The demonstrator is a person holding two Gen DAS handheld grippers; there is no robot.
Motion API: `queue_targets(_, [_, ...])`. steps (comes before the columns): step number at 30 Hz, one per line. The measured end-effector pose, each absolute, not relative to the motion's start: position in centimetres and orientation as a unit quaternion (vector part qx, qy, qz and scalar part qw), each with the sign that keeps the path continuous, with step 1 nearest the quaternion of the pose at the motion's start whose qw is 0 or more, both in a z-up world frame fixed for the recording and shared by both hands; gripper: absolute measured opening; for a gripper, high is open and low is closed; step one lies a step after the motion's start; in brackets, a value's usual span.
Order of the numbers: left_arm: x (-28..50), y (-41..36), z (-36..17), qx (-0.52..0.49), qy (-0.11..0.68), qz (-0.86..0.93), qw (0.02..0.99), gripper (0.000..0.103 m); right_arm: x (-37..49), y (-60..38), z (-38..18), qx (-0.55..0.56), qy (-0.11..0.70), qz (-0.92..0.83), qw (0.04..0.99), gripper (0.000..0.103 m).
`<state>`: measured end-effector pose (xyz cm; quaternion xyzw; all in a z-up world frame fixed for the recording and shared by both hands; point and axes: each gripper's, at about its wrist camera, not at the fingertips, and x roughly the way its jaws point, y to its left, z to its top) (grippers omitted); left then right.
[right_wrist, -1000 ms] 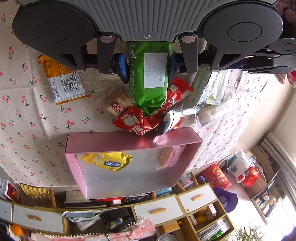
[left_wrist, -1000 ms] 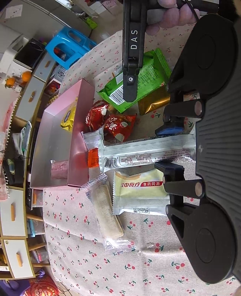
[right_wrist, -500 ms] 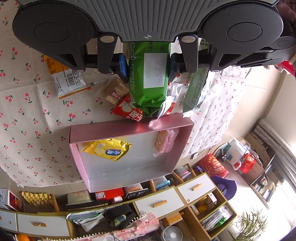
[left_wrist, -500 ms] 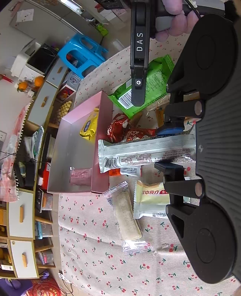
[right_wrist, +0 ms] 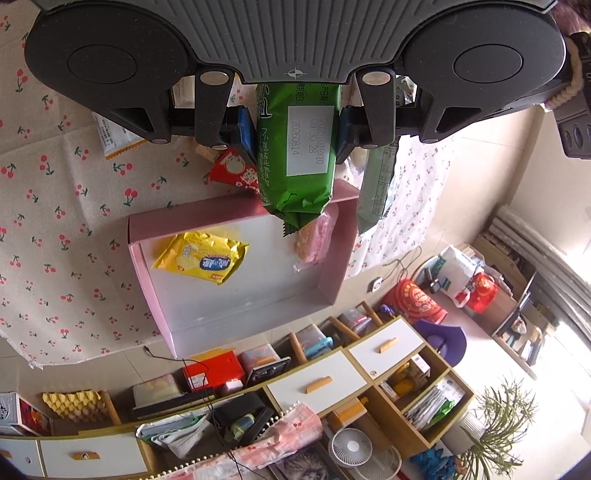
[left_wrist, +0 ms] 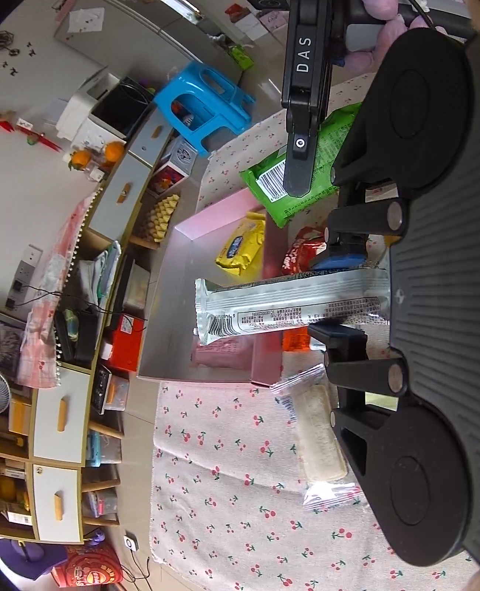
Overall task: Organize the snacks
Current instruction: 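Carry white stick bar into pink box and open left tool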
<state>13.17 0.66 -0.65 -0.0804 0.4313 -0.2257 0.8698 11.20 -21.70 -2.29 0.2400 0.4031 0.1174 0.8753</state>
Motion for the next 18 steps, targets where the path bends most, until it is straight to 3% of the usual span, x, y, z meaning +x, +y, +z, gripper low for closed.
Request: queue_targets(18, [19.6,-2.6,-1.6,-0.083,0.419,-0.205,0.881,0.028,19.5,-25.9,-1.5,0.301,0.365,0.06,0.879,0.041])
